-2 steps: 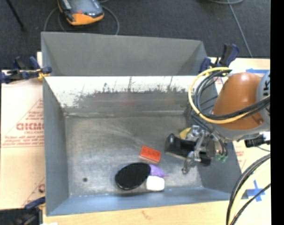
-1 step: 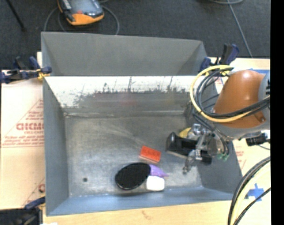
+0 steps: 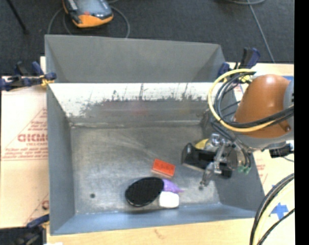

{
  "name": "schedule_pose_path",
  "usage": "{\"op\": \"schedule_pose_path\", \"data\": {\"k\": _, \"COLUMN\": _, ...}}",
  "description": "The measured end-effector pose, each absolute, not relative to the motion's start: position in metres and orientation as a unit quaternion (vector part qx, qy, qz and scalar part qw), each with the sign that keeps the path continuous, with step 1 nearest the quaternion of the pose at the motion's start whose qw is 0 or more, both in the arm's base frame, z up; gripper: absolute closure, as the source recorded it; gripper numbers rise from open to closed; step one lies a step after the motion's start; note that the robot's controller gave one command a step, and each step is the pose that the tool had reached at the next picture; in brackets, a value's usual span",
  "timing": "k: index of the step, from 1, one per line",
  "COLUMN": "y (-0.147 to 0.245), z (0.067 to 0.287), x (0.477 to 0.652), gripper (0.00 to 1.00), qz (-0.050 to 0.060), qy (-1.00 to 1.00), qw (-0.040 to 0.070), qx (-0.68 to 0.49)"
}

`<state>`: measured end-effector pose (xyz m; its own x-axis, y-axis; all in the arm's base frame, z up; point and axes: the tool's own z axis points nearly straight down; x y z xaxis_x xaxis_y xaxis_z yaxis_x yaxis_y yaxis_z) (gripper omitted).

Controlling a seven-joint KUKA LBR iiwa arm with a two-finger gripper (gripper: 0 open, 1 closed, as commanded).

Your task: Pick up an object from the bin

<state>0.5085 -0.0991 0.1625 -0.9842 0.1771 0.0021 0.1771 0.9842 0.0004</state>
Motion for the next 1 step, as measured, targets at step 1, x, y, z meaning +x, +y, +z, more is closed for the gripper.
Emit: {"op": "schedule_pose_path", "data": {"k": 1, "y": -0.0993, "z": 0.1699, "x": 0.5087, "gripper": 1.0, "qz": 0.0, "qy": -0.996, "qw": 0.0, "qx": -0.088}}
